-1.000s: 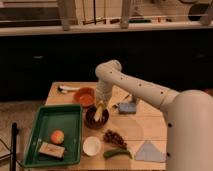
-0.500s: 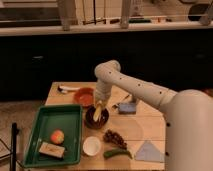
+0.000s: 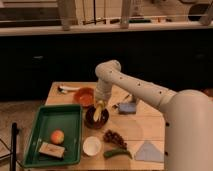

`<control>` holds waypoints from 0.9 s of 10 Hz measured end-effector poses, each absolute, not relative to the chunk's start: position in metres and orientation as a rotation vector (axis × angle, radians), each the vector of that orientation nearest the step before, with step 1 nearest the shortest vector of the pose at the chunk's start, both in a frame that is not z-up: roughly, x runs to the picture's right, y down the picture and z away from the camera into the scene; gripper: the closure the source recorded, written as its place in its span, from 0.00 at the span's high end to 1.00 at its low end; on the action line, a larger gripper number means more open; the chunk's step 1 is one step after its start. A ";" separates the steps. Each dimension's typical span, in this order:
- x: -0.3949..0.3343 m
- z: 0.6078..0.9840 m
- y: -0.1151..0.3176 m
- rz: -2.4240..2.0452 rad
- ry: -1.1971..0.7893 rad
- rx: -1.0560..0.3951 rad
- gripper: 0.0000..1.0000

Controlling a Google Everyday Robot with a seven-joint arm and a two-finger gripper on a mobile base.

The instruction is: Place banana in purple bowl

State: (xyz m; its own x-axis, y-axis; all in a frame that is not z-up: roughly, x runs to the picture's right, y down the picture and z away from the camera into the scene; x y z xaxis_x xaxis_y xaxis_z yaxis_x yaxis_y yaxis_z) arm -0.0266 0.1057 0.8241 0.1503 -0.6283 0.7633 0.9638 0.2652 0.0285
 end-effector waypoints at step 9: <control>-0.020 0.819 0.104 -1.227 -0.752 -0.511 0.80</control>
